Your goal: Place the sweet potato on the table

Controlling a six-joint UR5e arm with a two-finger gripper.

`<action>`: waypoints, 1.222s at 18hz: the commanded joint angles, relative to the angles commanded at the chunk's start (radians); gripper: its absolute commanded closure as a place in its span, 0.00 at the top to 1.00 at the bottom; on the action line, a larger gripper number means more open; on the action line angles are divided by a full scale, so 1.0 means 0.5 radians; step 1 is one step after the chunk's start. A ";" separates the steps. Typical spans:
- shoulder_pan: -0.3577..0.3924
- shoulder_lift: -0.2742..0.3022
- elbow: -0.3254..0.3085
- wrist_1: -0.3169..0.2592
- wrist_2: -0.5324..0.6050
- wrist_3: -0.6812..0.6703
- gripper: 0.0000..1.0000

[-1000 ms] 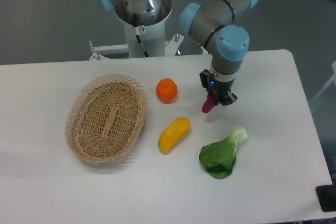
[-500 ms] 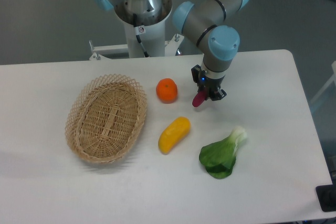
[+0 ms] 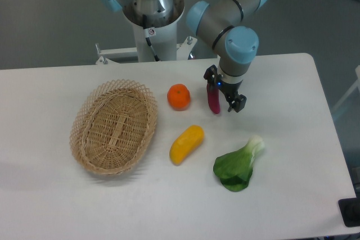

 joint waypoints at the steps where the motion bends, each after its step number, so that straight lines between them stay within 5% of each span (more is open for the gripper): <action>1: 0.003 0.000 0.034 0.000 0.000 -0.003 1.00; 11: 0.000 -0.251 0.540 -0.012 -0.003 -0.027 1.00; 15: 0.000 -0.288 0.626 -0.021 -0.009 -0.028 1.00; 22: 0.000 -0.399 0.957 -0.285 -0.009 -0.034 1.00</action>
